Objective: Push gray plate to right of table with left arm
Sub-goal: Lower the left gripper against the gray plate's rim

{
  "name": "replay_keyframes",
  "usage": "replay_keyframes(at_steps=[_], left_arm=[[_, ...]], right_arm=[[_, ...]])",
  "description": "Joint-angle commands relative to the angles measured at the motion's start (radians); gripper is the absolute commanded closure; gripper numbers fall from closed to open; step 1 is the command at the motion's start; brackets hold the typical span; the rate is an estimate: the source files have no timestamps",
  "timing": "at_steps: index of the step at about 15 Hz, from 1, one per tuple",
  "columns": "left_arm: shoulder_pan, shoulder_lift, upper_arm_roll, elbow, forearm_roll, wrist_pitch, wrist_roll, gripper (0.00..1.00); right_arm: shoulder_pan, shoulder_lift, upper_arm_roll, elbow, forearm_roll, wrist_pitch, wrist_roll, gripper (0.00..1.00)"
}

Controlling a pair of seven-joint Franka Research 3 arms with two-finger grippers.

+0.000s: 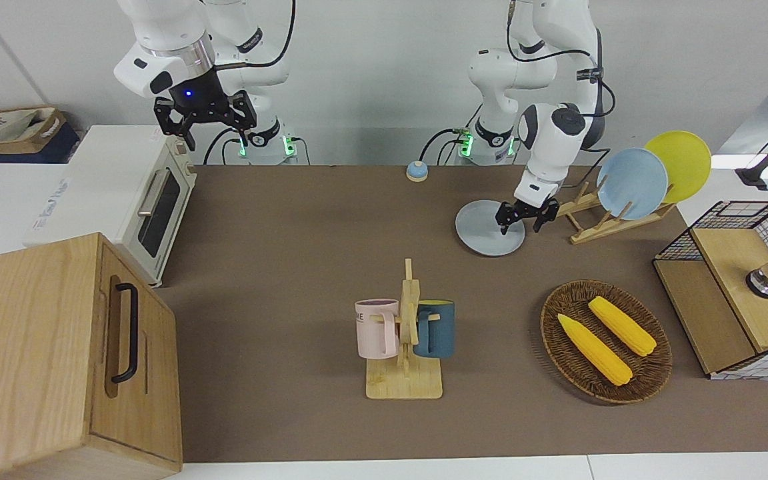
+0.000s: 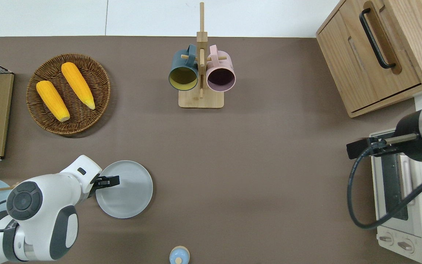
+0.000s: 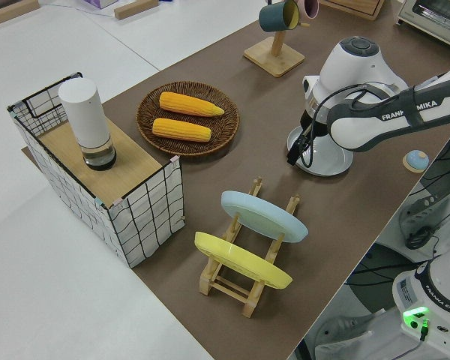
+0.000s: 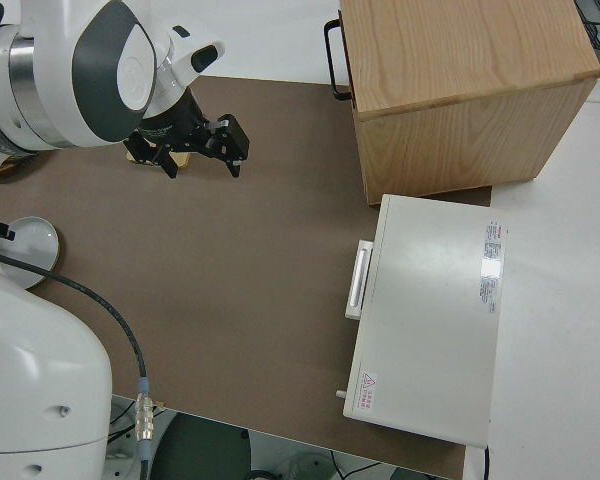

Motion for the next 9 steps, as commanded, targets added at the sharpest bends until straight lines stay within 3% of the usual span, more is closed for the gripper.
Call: replay_keyframes(at_steps=[1,6,9], left_arm=[[0.004,0.025,-0.006,-0.015,0.019,0.047,-0.021,0.11],[0.004,0.032,-0.012,-0.015,0.019,0.05,-0.023,0.44],[0.002,0.032,-0.013,-0.015,0.019,0.05,-0.023,0.75]], right_arm=[[-0.02,-0.006,0.015,0.004,0.01,-0.013,0.001,0.017],[-0.02,-0.006,0.013,0.004,0.01,-0.013,0.001,0.017],[-0.02,-0.006,0.013,0.004,0.01,-0.013,0.0,0.017]])
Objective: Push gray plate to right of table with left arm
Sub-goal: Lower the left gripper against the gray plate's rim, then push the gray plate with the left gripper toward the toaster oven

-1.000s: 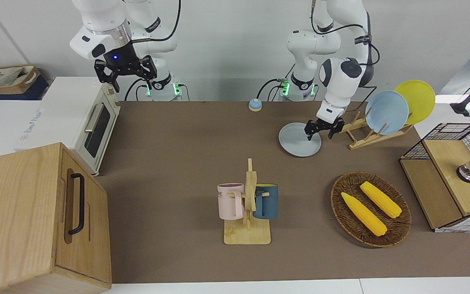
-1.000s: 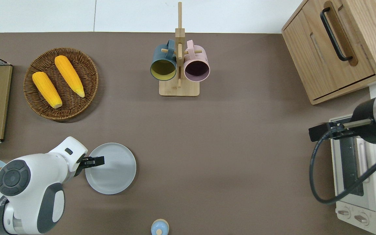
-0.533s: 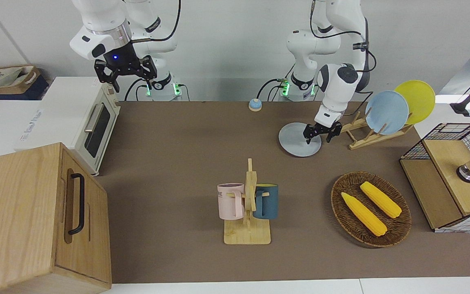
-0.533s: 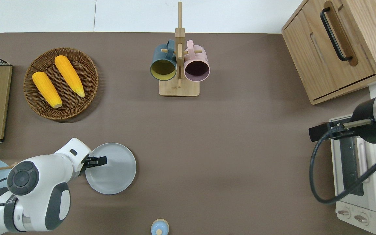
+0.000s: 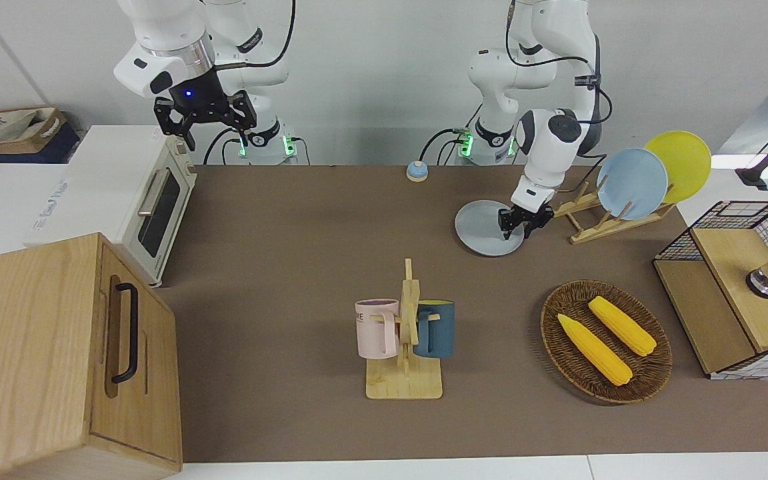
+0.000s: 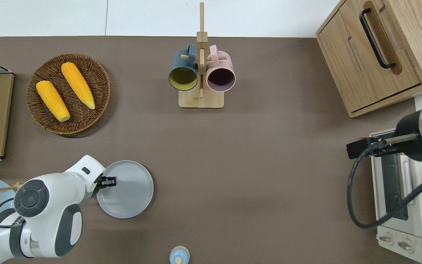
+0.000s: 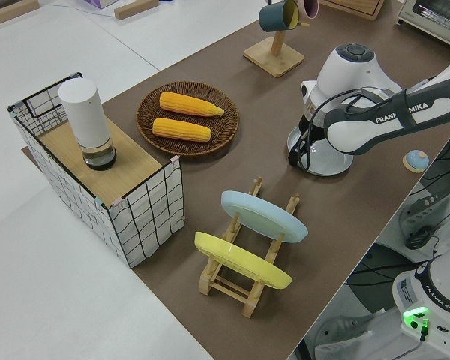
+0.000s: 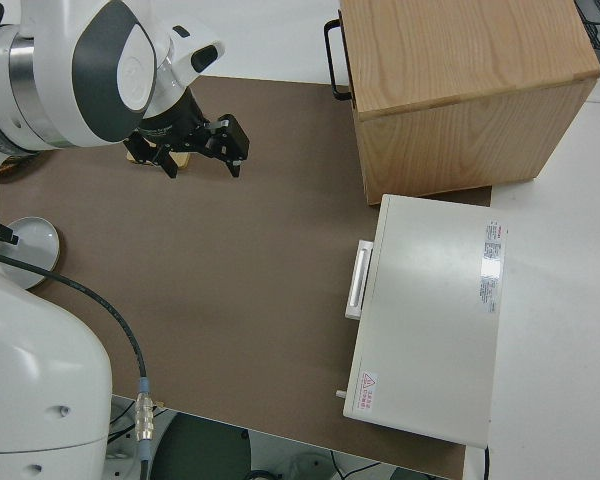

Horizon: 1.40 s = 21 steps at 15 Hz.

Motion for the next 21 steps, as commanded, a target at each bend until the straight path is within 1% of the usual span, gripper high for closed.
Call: replay_keyframes(at_steps=[1,2,8,10,12,16,17,21], left_arm=[[0.002,-0.003,-0.007,-0.015,0.019,0.027,-0.022,0.9],[0.002,-0.003,-0.008,-0.015,0.019,0.027,-0.022,1.0],[0.004,0.013,-0.021,-0.015,0.019,0.028,-0.024,1.0],[0.004,0.02,-0.028,-0.015,0.019,0.028,-0.053,1.0],[0.018,0.025,-0.063,-0.012,0.019,0.03,-0.1,1.0],[0.002,0.025,-0.085,-0.004,0.019,0.028,-0.197,1.0],[0.002,0.025,-0.111,-0.003,0.019,0.028,-0.233,1.0],[0.002,0.026,-0.177,0.014,0.019,0.019,-0.35,1.0]], right_arm=[[-0.02,-0.006,0.015,0.004,0.01,-0.013,0.0,0.017],[-0.02,-0.006,0.015,0.004,0.01,-0.013,0.001,0.017],[-0.02,-0.006,0.015,0.004,0.01,-0.013,0.0,0.017],[-0.02,-0.006,0.015,0.004,0.01,-0.013,0.0,0.017],[-0.02,-0.006,0.015,0.004,0.01,-0.013,0.0,0.017],[-0.02,-0.006,0.013,0.004,0.01,-0.014,0.0,0.017],[-0.02,-0.006,0.015,0.004,0.01,-0.013,0.001,0.017],[-0.02,-0.006,0.015,0.004,0.01,-0.013,0.0,0.017]])
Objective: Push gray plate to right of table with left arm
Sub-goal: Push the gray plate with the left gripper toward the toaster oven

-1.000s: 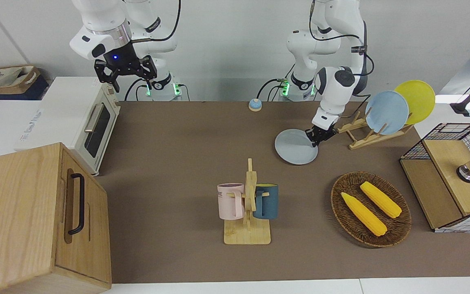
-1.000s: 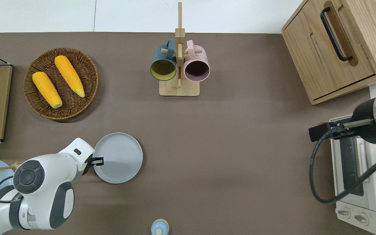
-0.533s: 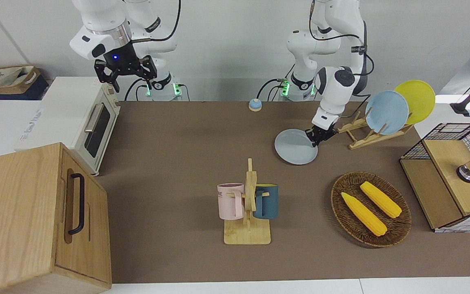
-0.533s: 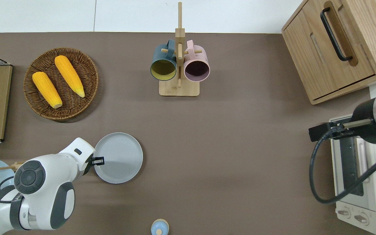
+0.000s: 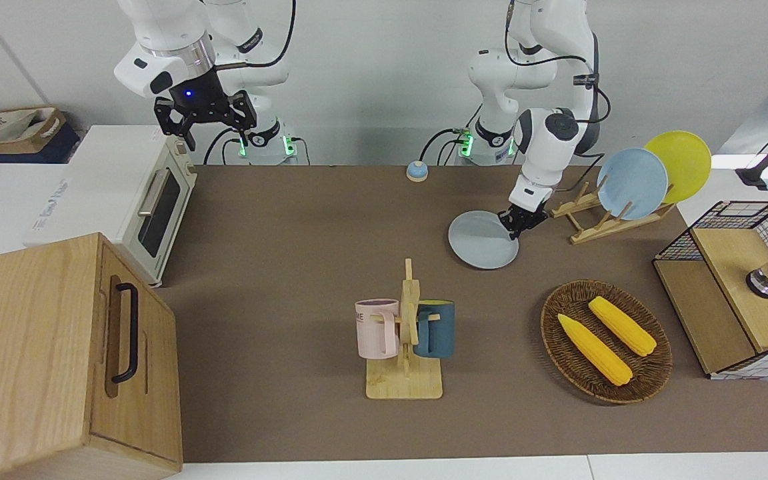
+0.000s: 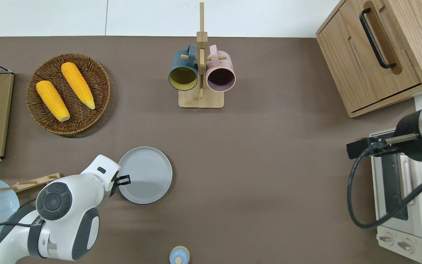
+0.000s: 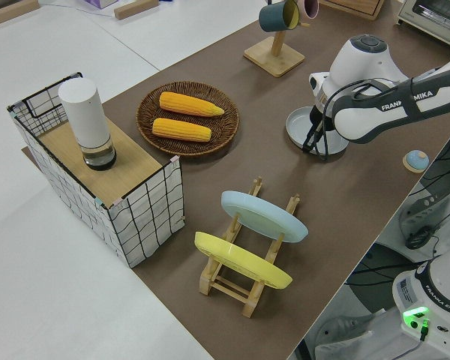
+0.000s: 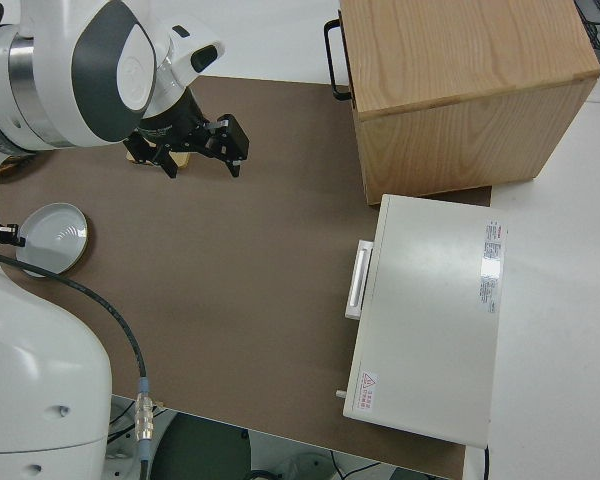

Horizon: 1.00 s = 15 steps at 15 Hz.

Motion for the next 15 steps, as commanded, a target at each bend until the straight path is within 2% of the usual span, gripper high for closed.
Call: replay_keyframes(at_steps=[1,6,10,15], left_arm=[[-0.008,0.03,-0.06,0.01,0.019,0.011,-0.122,1.0],[-0.008,0.03,-0.158,0.052,0.036,-0.041,-0.265,1.0],[-0.01,0.032,-0.208,0.102,0.072,-0.111,-0.365,1.0],[-0.008,0.038,-0.274,0.121,0.072,-0.128,-0.457,1.0]], right_arm=[[-0.02,-0.006,0.013,0.004,0.01,-0.013,0.0,0.017],[-0.02,-0.006,0.015,0.004,0.01,-0.013,0.001,0.017],[-0.02,-0.006,0.015,0.004,0.01,-0.013,0.0,0.017],[-0.02,-0.006,0.015,0.004,0.01,-0.013,0.0,0.017]])
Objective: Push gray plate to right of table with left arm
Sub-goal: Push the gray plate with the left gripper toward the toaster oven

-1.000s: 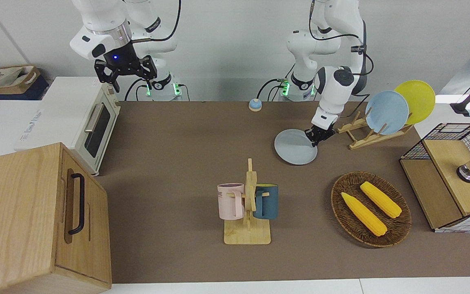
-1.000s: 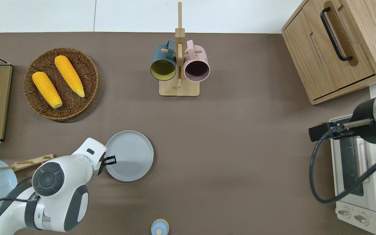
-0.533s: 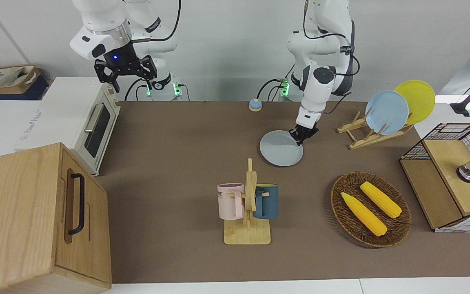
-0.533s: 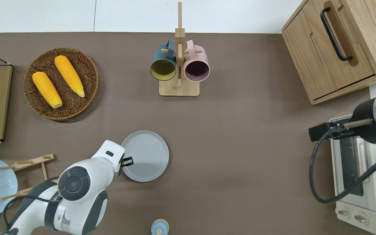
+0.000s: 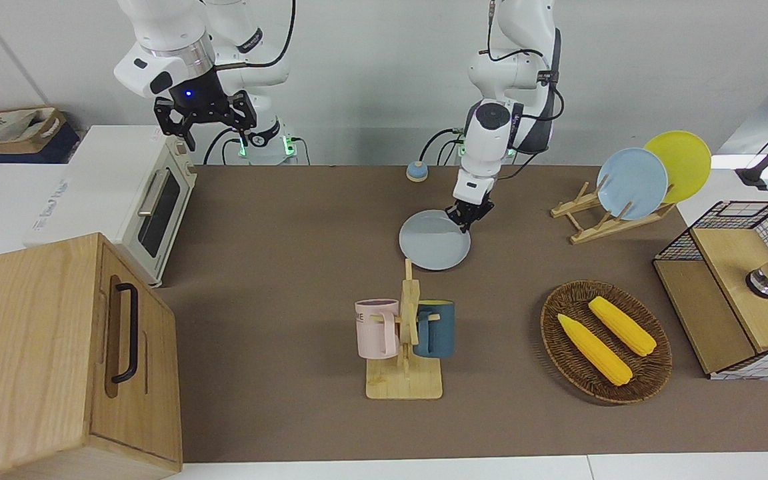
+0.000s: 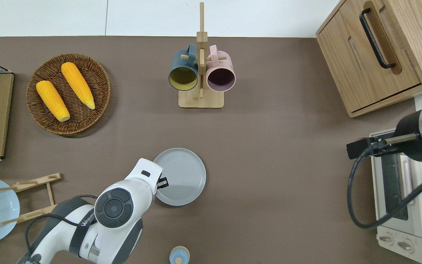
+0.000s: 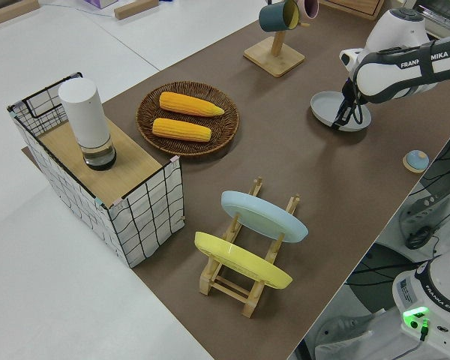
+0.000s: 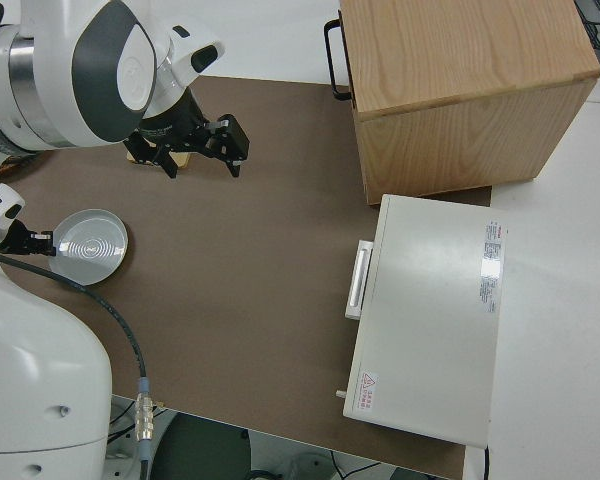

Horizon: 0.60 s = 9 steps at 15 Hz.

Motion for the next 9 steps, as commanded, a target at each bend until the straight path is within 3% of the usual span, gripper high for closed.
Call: replay_keyframes(at_steps=[1,9], left_arm=[[-0.001,0.03,-0.051,0.029,0.028,-0.028,-0.101,1.0],[-0.014,0.144,-0.174,0.112,0.097,-0.03,-0.323,1.0]], right_arm=[[-0.02,-0.006,0.015,0.004,0.01,-0.013,0.001,0.017],[-0.02,-0.006,0.015,0.004,0.01,-0.013,0.0,0.017]])
